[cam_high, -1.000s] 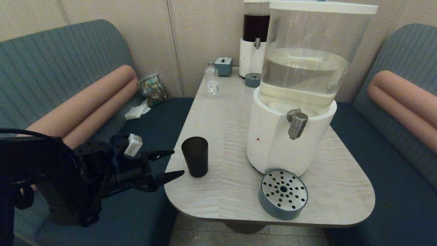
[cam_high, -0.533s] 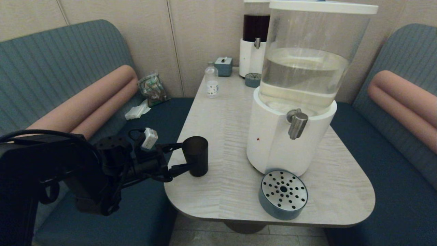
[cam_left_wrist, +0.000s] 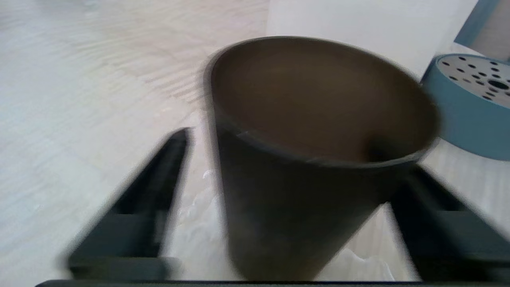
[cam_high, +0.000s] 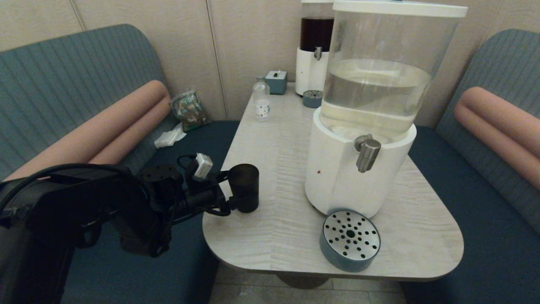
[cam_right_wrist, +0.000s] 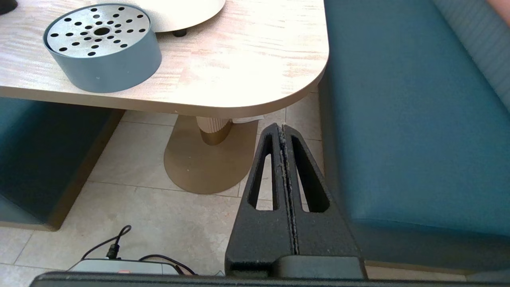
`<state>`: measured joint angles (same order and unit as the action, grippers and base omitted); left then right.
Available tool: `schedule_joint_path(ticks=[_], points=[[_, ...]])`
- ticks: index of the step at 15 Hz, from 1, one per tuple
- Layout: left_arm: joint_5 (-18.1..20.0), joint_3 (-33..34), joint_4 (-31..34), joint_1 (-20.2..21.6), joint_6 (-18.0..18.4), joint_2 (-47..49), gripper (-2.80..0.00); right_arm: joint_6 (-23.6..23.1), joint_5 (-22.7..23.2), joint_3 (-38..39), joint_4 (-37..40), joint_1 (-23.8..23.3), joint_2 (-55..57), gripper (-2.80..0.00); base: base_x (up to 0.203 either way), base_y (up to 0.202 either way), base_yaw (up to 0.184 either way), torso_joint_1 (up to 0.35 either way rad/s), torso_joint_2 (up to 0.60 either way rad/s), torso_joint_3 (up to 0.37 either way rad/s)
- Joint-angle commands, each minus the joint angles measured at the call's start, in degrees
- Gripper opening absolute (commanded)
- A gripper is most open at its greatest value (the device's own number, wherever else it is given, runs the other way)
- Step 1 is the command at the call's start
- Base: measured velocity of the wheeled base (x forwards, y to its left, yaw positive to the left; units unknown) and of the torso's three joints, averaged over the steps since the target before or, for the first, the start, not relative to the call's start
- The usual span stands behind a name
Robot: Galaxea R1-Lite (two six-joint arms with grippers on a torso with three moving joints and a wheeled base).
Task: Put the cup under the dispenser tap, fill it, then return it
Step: Pick up the cup, then place it under the water dispenser
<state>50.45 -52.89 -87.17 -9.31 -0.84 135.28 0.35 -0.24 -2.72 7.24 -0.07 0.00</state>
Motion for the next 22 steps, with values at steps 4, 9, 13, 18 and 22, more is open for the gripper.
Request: schedule_joint_path(ticks=[4, 9, 13, 18, 22], points=[[-0.61, -1.42, -0.49, -0.53, -0.48, 0.51, -2.80, 0.00, -0.02, -0.01, 0.05, -0.01, 0.00, -2.80, 0.000, 0.000, 0.000, 0.000, 0.00, 0.000], [-0.54, 2.81, -0.49, -0.53, -0.29, -2.75, -2.80, 0.00, -0.02, -0.01, 0.05, -0.01, 0.00, -2.80, 0.000, 0.000, 0.000, 0.000, 0.00, 0.000], [-0.53, 12.14, -0.49, -2.91, -0.49, -14.34, -2.80, 0.00, -0.02, -0.01, -0.03, -0.01, 0.00, -2.80, 0.000, 0.000, 0.000, 0.000, 0.00, 0.000], [-3.37, 13.35, -0.49, -12.25, -2.75, -17.83, -2.80, 0.00, -0.02, -0.01, -0.03, -0.01, 0.00, -2.80, 0.000, 0.000, 0.000, 0.000, 0.00, 0.000], [-4.92, 4.56, -0.49, -19.33, -5.01, -13.25, -2.80, 0.00, 0.04, -0.01, 0.03, -0.01, 0.00, -2.80, 0.000, 0.000, 0.000, 0.000, 0.00, 0.000]])
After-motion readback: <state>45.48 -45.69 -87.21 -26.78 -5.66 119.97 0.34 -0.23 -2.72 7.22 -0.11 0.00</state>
